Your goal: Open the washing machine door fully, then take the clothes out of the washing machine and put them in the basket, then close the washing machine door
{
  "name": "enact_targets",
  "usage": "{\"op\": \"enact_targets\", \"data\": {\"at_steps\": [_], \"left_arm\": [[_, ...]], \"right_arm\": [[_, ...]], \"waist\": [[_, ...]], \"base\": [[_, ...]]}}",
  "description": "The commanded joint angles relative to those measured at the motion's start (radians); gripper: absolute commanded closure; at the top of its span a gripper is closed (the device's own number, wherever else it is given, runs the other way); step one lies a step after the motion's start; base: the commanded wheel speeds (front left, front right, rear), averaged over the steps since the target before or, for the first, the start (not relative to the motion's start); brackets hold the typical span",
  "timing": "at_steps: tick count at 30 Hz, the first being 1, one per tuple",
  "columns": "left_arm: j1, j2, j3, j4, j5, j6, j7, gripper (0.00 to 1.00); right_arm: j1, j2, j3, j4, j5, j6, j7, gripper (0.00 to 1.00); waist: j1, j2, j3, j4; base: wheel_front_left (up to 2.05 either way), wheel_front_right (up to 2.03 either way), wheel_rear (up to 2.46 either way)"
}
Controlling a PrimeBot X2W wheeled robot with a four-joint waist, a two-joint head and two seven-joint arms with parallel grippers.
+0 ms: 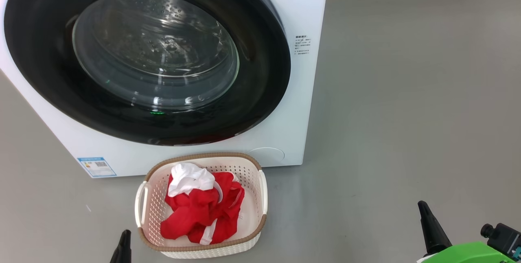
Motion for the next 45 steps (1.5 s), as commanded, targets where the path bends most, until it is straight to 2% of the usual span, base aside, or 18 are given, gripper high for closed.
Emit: {"op": "enact_targets", "data": {"at_steps": [1, 45], "left_arm": [[-0.041, 0.007, 0.02, -0.026, -0.03, -0.003, 0.005, 1.0], [-0.116, 0.006, 0.04, -0.033, -0.506, -0.006, 0.132, 1.0]], "right_arm": [[-0.043, -0.013, 0.002, -0.029, 0.029, 0.0, 0.005, 1.0], [-0.114, -0.014, -0.038, -0.068, 0.449, -0.001, 0.135, 1.0]], "waist": [[-0.0001, 0.0, 0.0, 0.0], [-0.0001, 0.0, -0.006, 0.012]], "base": [[0.0, 0.0, 0.0], [0.0, 0.0, 0.0]]}}
